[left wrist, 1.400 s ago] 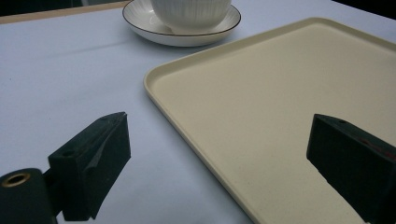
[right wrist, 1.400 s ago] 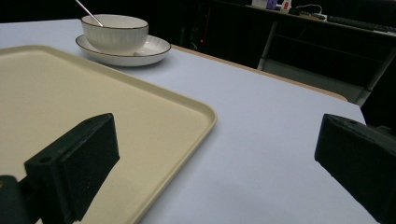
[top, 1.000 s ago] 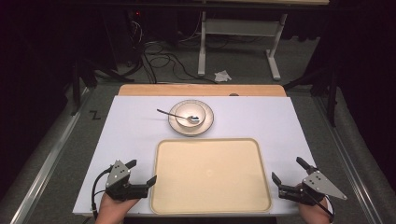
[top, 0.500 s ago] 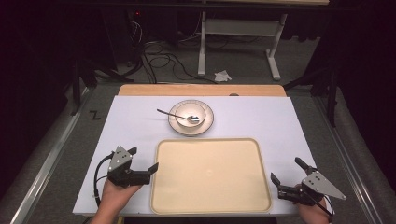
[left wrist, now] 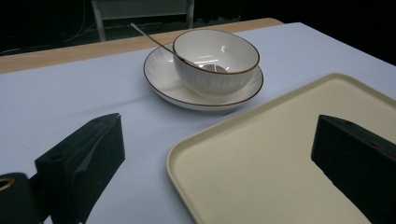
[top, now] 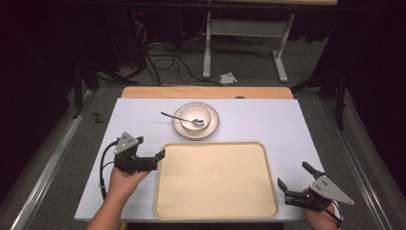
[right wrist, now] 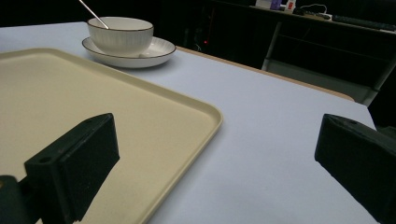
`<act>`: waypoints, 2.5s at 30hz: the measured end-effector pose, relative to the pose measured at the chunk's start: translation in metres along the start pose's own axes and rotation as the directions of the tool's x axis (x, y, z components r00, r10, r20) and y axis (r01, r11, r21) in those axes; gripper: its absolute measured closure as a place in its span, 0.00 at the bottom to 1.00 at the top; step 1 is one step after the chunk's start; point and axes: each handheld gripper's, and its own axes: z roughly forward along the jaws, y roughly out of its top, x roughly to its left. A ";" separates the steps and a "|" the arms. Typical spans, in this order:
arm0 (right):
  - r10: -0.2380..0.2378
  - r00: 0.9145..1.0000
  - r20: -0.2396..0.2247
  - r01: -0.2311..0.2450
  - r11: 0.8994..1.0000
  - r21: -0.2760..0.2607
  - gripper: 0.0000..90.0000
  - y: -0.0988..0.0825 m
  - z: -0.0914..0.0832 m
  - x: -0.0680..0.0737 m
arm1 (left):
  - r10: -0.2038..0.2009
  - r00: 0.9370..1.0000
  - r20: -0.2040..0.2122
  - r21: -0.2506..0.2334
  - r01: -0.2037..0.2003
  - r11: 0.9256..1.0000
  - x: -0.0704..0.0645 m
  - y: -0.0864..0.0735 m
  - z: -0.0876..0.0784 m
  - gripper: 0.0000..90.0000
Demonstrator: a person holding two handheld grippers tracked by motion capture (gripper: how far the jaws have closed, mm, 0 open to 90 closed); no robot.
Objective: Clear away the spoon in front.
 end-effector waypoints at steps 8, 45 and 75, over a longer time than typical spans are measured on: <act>0.008 1.000 -0.005 -0.008 1.000 -0.014 0.01 0.001 -0.001 0.001 | -0.022 1.000 -0.010 0.012 0.022 1.000 0.009 0.020 0.013 0.06; 0.071 0.997 0.000 -0.071 0.996 -0.047 0.01 -0.002 -0.004 -0.006 | -0.163 0.983 -0.085 0.133 0.174 0.976 0.045 0.063 0.102 0.41; 0.071 0.997 -0.009 -0.071 0.996 -0.049 0.01 0.000 -0.004 -0.003 | -0.259 0.965 0.029 0.004 0.259 0.966 0.038 0.065 0.085 1.00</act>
